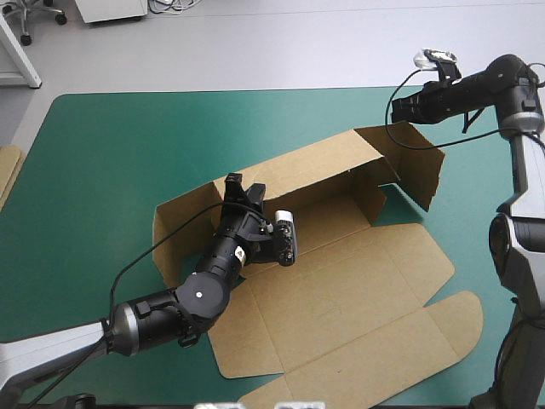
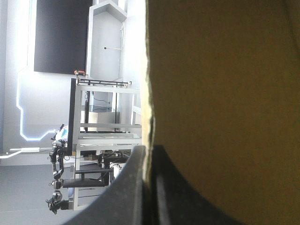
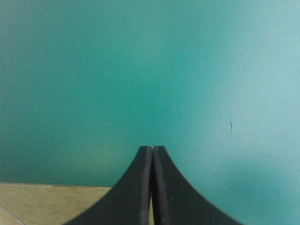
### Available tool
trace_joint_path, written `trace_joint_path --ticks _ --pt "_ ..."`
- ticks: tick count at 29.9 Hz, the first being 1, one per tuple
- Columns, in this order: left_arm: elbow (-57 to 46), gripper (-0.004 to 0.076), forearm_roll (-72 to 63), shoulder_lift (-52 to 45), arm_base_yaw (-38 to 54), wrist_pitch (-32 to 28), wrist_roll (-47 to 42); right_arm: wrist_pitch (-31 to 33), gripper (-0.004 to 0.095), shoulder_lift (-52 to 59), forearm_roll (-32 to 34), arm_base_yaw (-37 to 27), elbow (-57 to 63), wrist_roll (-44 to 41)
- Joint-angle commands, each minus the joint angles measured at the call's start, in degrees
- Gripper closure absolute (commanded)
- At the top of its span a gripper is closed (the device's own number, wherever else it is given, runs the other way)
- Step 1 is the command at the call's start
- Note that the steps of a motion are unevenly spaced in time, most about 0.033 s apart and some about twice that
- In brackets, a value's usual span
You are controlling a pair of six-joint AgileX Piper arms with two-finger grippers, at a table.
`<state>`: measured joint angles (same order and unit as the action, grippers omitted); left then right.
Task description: Fold the box
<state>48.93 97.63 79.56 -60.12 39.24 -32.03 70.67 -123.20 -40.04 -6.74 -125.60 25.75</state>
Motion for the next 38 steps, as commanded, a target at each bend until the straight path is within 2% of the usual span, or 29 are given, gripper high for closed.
trace_joint_path --ticks 1,9,14,17,23,26,29,38 --pt "1.69 0.0734 6.62 -1.45 -0.57 2.42 -0.80 0.67 0.0927 4.94 -3.44 -0.26 -1.11 0.74" --pt "1.69 0.0734 6.72 -1.45 -0.57 1.00 0.20 0.67 0.0927 12.71 -6.32 -0.26 14.45 9.16" --pt "1.69 0.0734 6.72 -1.45 -0.57 0.88 7.08 -2.40 0.0927 18.55 -8.66 -0.36 25.18 14.74" --pt "1.69 0.0734 6.72 -1.45 -0.57 0.88 7.21 -4.15 0.0927 21.37 -9.75 -0.36 30.11 17.95" --pt "1.69 0.0734 6.64 -1.45 -0.57 0.88 7.10 -14.02 0.0927 28.61 -10.50 -0.43 42.40 24.60" --pt "1.69 0.0734 6.64 -1.45 -0.57 0.64 6.84 -17.86 0.0927 31.77 -15.80 -0.43 48.94 32.61" --pt "1.69 0.0734 6.64 -1.45 -0.57 0.30 6.63 -18.14 0.0927 32.90 -21.14 -0.43 54.11 39.56" --pt "1.69 0.0734 6.64 -1.45 -0.57 0.30 6.29 -18.67 0.0927 33.51 -24.32 -0.43 63.01 50.28"
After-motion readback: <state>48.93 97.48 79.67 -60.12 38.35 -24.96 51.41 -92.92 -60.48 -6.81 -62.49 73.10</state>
